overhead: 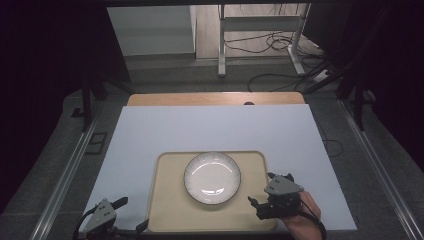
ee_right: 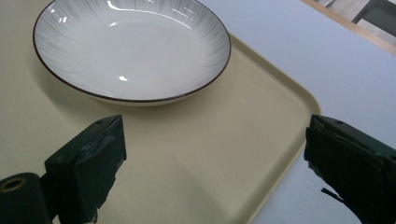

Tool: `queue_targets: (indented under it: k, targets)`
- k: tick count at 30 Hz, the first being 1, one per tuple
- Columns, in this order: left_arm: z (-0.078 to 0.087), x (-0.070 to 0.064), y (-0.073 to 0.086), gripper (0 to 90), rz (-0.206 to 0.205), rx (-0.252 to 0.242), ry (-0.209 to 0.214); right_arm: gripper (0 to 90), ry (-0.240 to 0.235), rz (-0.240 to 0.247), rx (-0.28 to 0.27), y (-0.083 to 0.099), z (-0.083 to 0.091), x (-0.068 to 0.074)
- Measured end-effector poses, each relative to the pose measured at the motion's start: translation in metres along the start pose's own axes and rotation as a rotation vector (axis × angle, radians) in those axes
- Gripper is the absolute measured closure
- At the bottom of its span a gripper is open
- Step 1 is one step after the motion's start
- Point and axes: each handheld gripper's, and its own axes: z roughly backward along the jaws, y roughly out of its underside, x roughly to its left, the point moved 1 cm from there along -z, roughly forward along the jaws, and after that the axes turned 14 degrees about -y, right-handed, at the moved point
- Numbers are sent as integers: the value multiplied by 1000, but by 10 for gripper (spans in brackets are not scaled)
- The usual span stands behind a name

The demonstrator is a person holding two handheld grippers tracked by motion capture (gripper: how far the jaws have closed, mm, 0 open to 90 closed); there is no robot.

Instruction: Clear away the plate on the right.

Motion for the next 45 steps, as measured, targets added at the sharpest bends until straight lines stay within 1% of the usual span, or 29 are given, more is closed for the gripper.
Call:
queue_targets:
  k: [9, 21, 22, 27, 28, 36, 45]
  targets:
    - [0, 0, 0, 8, -1, 3, 1, 30, 18, -41, -10, 8, 7, -5]
    - [-1, 0, 0, 8, -2, 5, 1, 5, 51, -65, -16, 17, 18, -12]
    - [-1, 0, 0, 8, -2, 5, 1, 5, 56, -76, -22, 18, 20, -12]
    - [-1, 0, 0, 8, -2, 6, 1, 4, 60, -84, -29, 21, 23, -14]
    - [-1, 0, 0, 8, -1, 6, 1, 4, 58, -95, -36, 22, 26, -14]
    - [-1, 0, 0, 8, -1, 5, 1, 2, 64, -132, -65, 27, 33, -16]
    - [-1, 0, 0, 8, -1, 6, 1, 0, 86, -160, -83, 35, 43, -20]
